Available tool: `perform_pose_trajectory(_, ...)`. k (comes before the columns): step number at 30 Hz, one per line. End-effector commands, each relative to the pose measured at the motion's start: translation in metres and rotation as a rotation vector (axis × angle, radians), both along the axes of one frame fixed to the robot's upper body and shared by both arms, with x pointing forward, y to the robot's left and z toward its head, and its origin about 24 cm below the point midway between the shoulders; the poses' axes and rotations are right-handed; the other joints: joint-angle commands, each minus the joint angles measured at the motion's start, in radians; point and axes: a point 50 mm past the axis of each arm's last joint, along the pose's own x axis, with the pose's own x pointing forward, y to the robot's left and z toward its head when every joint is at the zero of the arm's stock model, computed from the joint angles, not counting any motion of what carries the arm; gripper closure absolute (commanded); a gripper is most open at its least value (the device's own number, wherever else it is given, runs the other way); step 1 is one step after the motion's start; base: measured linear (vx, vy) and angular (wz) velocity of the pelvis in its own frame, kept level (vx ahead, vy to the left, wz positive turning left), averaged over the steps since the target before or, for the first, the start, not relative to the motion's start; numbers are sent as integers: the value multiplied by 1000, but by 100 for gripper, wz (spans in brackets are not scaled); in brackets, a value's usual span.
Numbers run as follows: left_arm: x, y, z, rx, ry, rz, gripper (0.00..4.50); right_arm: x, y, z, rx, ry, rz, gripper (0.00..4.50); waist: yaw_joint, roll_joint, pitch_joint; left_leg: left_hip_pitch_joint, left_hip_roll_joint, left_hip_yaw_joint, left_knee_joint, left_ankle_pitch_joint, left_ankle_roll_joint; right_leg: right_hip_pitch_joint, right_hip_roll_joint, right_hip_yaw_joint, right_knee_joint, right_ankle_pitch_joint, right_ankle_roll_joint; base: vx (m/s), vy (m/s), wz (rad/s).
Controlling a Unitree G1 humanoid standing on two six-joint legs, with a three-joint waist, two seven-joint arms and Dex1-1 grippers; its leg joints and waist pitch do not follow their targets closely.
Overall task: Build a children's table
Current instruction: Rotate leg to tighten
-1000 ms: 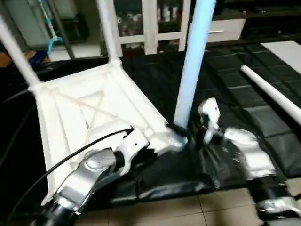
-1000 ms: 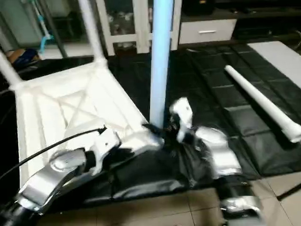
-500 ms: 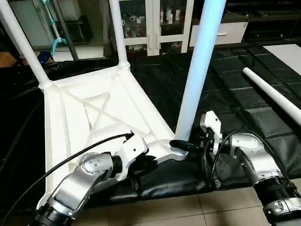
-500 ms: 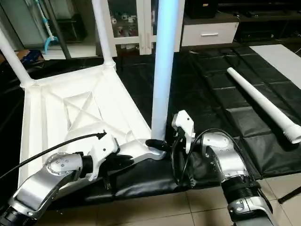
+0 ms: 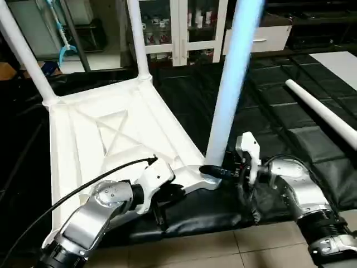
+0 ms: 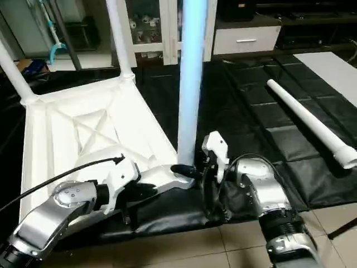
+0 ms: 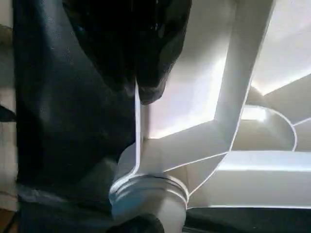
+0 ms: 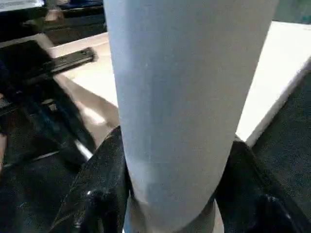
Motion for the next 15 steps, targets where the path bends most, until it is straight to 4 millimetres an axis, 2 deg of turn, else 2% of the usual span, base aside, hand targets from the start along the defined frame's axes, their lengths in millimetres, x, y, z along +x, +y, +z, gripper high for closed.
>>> perform_pose_trajectory(1, 5, -2, -11, 43, 26, 68, 450, 13, -6, -9, -46, 12, -243, 259, -4, -11, -54, 18, 40, -18, -85, -289, 40, 34, -11, 19, -61, -287, -219, 0, 0, 0)
perform_pose_trajectory(3, 15, -2, -12, 57, 9, 161, 450, 18, -4, -13, -43, 25, -378, 260, -15, -11, -49, 16, 37, -22, -88, -342, 8, 31, -11, 18, -67, -359, -192, -32, -1, -1)
perform_pose_trajectory(4, 27, -4, -13, 75, -4, 287, 450, 24, -2, -19, -45, 48, -554, 261, -21, -10, -49, 20, 37, -25, -89, -381, -8, 28, -12, 17, -73, -408, -172, 0, 0, 0)
perform_pose_trajectory(6, 37, -5, -12, 88, -24, 374, 450, 26, 0, -24, -60, 62, -675, 261, -28, -9, -49, 21, 34, -29, -91, -419, -28, 25, -12, 13, -81, -456, -144, -25, 1, -1)
perform_pose_trajectory(7, 39, -6, -12, 88, -28, 387, 450, 27, 1, -25, -63, 64, -698, 261, -30, -9, -49, 19, 33, -32, -91, -428, -30, 26, -13, 12, -81, -466, -137, 0, 0, 0)
perform_pose_trajectory(9, 50, -16, -9, 67, -52, 464, 450, 27, 15, -29, -46, 91, -811, 261, -37, -8, -45, 23, 30, -31, -91, -472, -28, 16, -11, 9, -94, -509, -113, 0, 0, 0)
perform_pose_trajectory(10, 54, -21, -9, 57, -59, 486, 450, 27, 25, -30, -30, 98, -830, 261, -40, -10, -49, 25, 28, -34, -89, -478, -29, 16, -12, 6, -97, -524, -103, 0, 0, 0)
perform_pose_trajectory(13, 61, -29, -8, 48, -81, 521, 450, 27, 52, -26, 16, 89, -808, 261, -44, -8, -46, 28, 26, -34, -89, -504, -24, 7, -10, 4, -106, -548, -91, 0, 0, 0)
perform_pose_trajectory(15, 61, -34, -7, 39, -81, 501, 450, 26, 74, -15, 99, 57, -680, 261, -46, -6, -47, 24, 29, -39, -92, -523, -20, 13, -12, 0, -106, -550, -81, 0, 0, 0)
